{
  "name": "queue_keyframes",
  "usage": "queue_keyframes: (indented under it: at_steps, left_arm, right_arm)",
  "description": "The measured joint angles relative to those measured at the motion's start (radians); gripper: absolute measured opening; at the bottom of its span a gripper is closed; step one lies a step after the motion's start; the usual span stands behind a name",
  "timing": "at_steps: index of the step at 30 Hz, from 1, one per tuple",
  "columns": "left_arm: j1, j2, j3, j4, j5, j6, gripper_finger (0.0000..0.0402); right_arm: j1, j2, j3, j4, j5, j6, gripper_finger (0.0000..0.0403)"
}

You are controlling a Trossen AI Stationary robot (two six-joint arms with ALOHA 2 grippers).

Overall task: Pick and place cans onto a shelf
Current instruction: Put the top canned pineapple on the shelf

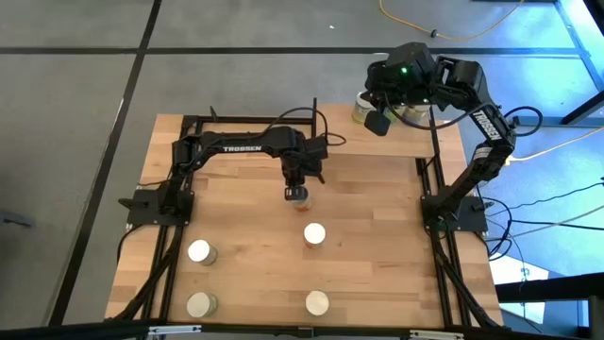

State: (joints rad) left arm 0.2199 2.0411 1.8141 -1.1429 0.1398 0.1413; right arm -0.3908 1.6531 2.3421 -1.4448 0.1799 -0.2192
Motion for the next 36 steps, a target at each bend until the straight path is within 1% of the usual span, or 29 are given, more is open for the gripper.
queue_keyframes:
  at_steps: [6,15,19,22,26,29,31,33,36]
  left_arm:
    - [0.000,0.000,0.000,0.041,-0.001,0.000,0.0002]
    - [0.000,0.000,0.000,0.039,-0.001,-0.023,0.0048]
    - [0.000,0.000,0.021,0.014,-0.001,-0.018,0.0054]
    - [0.001,0.000,0.077,-0.045,-0.001,0.019,0.0050]
    - [0.008,0.000,0.188,-0.164,-0.002,0.073,0.0040]
    - [0.014,0.000,0.277,-0.247,-0.016,0.097,0.0018]
    - [0.020,0.000,0.336,-0.286,-0.041,0.103,0.0005]
    - [0.031,0.000,0.396,-0.325,-0.076,0.099,0.0004]
    - [0.055,-0.002,0.486,-0.385,-0.100,0.068,0.0001]
  right_arm:
    - [0.000,0.000,0.000,0.000,0.000,0.000,0.0006]
    - [0.000,0.000,0.000,-0.017,0.000,0.000,0.0006]
    - [0.000,0.000,0.000,-0.033,0.000,0.000,0.0006]
    - [0.000,0.000,0.000,-0.061,-0.009,-0.012,0.0006]
    - [0.000,0.000,0.000,-0.073,-0.092,-0.026,0.0006]
    - [0.001,0.000,0.000,-0.074,-0.135,-0.031,0.0006]
    - [0.001,0.000,0.000,-0.077,-0.160,-0.054,0.0006]
    - [0.001,0.000,0.000,-0.080,-0.193,-0.091,0.0006]
    - [0.008,0.000,-0.007,-0.079,-0.248,-0.168,0.0006]
